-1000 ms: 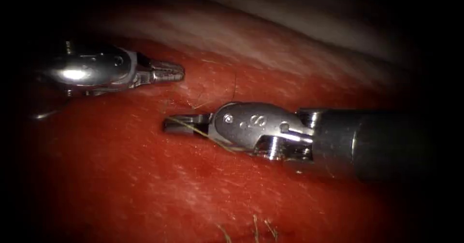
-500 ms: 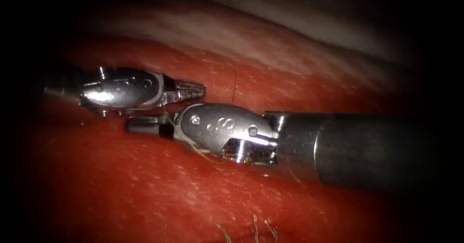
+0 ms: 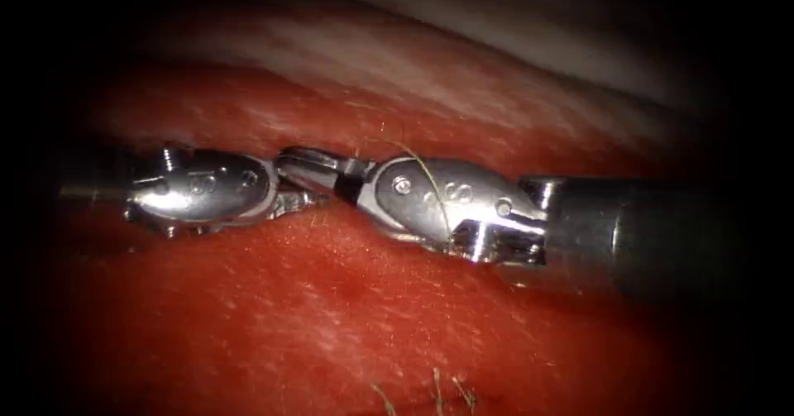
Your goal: Wound Closure
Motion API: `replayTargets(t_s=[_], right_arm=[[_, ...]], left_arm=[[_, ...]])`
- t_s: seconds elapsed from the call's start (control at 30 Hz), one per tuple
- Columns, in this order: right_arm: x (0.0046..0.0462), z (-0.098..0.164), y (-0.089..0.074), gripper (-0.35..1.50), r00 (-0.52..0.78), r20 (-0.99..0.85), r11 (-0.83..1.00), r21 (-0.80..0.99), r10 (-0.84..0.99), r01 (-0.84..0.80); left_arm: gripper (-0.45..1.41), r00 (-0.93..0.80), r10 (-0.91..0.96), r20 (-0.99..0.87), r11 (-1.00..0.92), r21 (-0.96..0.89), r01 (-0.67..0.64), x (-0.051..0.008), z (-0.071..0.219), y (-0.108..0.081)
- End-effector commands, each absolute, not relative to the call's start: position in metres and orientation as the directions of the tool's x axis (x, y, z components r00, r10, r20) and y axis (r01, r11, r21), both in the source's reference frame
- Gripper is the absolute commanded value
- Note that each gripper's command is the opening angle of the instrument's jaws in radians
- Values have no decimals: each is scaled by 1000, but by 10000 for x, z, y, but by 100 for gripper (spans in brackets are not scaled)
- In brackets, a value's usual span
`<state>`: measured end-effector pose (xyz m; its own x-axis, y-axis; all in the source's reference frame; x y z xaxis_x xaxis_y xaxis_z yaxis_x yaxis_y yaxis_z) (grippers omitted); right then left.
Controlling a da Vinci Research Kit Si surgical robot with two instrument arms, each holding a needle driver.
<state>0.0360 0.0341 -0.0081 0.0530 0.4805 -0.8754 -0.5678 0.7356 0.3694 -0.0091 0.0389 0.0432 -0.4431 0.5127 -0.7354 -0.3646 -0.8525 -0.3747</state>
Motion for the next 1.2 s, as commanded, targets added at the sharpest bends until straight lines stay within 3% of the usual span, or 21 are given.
replayTargets(t_s=[0.03, 0.3, 0.63, 1.2], right_arm=[[365, -79, 346, -35, 54, -876, 731, 364, 479, -578], [367, -69, 347, -35, 154, -866, 736, 295, 475, -610], [407, -37, 324, -35, 352, -793, 839, 337, 498, -428], [419, -30, 307, -35, 385, -802, 888, 383, 456, -254]], left_arm=[[-35, -443, 514, -734, -852, -379, -362, -96, 437, 382], [-35, -476, 471, -743, -880, -360, -310, -103, 404, 367], [-35, -481, 454, -750, -890, -352, -290, -80, 333, 401], [-35, -519, 396, -758, -914, -269, -304, -57, 345, 442]])
